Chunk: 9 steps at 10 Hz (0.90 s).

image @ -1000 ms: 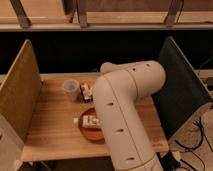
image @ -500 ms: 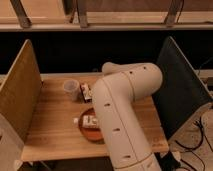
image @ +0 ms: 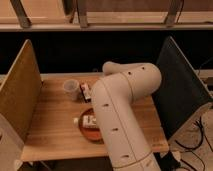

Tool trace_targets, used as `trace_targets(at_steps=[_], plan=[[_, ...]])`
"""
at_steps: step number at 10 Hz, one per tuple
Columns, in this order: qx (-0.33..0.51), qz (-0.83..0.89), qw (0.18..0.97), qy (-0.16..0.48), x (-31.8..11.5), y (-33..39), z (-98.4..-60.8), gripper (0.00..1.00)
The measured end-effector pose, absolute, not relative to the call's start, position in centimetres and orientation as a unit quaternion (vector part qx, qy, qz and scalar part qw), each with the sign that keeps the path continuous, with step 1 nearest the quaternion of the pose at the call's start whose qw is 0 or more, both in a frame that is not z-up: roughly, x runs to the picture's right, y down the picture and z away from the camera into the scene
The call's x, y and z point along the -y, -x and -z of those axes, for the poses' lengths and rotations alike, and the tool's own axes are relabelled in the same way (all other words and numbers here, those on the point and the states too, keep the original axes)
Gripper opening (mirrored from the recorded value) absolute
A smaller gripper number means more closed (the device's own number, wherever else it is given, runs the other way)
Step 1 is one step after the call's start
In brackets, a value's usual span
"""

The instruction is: Place the white sponge in the ceramic cup

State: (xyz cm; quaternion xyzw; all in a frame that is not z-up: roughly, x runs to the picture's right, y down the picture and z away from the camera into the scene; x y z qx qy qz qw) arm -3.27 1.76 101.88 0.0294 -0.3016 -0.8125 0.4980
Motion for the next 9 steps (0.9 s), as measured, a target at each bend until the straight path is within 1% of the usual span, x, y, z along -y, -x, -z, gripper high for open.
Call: trace_targets(at_steps=[1,2,3,5,6,8,9], plan=[[0.304,0.811,0.499,-0.030,-1.8,3.4,-101.8,0.73],[0.306,0.809,0.500,-0.032,-1.9,3.7,-101.7,0.63],[0.311,0.807,0.501,-0.035,-2.1,3.8,-101.6,0.50],[0.317,0.804,0.501,-0.038,-2.1,4.1,-101.4,0.35],[0.318,0.802,0.505,-0.043,-2.0,4.2,-101.3,0.22],[0.318,0.797,0.511,-0.055,-1.7,4.5,-101.2,0.04],[0.319,0.796,0.511,-0.063,-1.5,4.8,-101.0,0.00]])
